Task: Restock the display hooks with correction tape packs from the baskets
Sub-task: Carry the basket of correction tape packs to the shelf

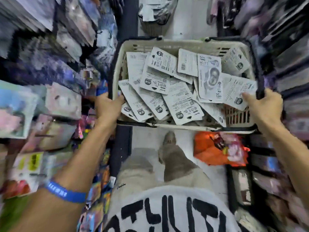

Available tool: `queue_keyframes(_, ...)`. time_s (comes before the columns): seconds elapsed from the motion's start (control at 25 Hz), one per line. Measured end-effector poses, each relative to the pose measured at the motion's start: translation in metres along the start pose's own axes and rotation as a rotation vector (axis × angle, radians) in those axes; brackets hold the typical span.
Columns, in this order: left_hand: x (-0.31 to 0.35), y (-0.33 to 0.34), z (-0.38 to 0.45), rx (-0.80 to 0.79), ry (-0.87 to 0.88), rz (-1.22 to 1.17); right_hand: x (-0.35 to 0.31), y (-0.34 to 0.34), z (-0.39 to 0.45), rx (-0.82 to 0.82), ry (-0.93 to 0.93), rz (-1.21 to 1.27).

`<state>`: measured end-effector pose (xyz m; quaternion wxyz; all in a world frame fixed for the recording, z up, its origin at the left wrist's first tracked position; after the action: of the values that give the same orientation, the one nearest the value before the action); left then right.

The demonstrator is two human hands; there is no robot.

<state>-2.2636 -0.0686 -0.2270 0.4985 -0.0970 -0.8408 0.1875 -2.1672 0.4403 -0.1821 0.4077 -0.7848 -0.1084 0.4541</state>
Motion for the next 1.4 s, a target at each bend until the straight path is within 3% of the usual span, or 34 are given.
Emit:
queue_keyframes(0.44, 0.216, 0.082, 0.396, 0.049, -0.114, -0.065, -0.236, 0.057, 0.455, -0.055, 0.012, -0.101)
queue_keyframes(0.76, 0.302, 0.112, 0.525, 0.146, -0.204, -0.085, -0.357, 0.096, 0.679, -0.181, -0.084, -0.112)
queue_keyframes(1.04, 0.285, 0.145, 0.503, 0.361, -0.47, -0.199, -0.44, 0.173, 0.78, -0.458, -0.289, -0.272)
queue_keyframes(1.28, 0.248, 0.178, 0.369, 0.626, -0.597, -0.429, -0.491, 0.198, 0.74, -0.668, -0.493, -0.414)
queue_keyframes(1.4, 0.209, 0.204, 0.277, 0.774, -0.662, -0.581, -0.502, 0.214, 0.675, -0.771, -0.649, -0.478)
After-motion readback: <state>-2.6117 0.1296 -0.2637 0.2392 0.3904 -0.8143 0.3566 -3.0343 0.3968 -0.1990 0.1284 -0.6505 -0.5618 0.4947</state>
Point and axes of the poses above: each hand's wrist, its own z-axis towards the middle knuckle, its own y-axis out of the palm, x = y × z, the point moved 9 cm from there along z, towards the middle knuckle, and after that the axes turned 11 degrees about -x, right-handed, at the moved point
